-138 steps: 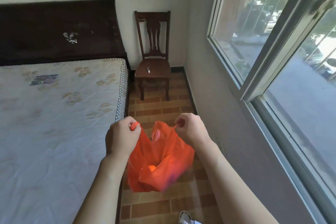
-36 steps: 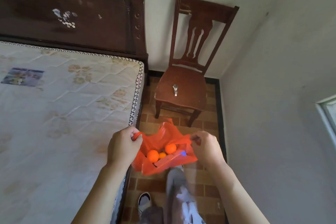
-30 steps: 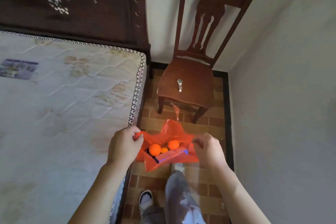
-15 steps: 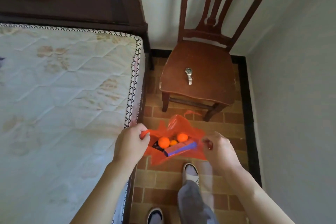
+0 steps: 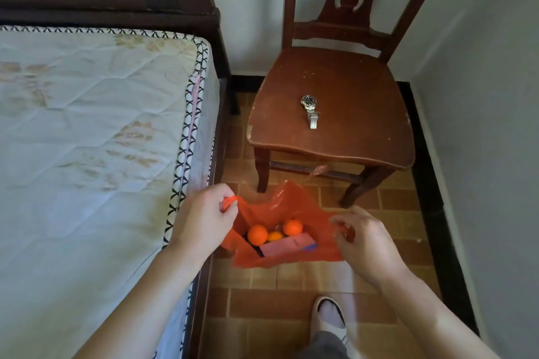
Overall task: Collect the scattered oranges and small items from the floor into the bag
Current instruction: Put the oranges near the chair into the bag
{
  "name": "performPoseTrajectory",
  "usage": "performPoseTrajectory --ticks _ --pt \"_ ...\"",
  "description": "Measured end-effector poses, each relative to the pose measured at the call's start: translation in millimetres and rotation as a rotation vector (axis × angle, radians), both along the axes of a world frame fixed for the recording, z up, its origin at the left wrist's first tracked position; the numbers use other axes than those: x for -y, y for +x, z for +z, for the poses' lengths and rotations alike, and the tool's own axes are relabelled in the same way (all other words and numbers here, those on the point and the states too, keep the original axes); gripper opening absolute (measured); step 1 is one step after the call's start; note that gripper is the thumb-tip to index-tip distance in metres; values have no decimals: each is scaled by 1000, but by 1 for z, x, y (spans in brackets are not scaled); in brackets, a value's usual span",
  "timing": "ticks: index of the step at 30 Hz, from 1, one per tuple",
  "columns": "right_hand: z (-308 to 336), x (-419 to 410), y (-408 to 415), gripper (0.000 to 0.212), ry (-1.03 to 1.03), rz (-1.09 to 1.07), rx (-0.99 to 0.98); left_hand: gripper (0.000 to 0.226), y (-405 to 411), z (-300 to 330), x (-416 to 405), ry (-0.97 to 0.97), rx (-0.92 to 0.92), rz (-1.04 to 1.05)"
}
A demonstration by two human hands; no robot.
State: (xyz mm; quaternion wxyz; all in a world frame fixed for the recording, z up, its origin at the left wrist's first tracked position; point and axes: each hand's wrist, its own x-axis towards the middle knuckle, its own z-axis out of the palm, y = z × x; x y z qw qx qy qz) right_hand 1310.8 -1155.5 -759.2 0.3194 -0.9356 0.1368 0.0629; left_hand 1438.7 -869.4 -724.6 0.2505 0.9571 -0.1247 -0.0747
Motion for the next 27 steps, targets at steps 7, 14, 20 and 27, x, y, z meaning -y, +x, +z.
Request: performPoseTrajectory --ticks 7,14,20,27 --pt "-66 14 29 31 -27 111 63 16 30 -59 3 17 125 -58" --pt "-145 18 39 36 -158 210 24 15 34 -131 -5 93 166 -82" --pt "-191 -4 29 35 -278 229 -117 8 24 -154 3 261 118 -124" --pt "-190 -37 37 42 -306 89 -67 37 16 -147 3 203 141 -167"
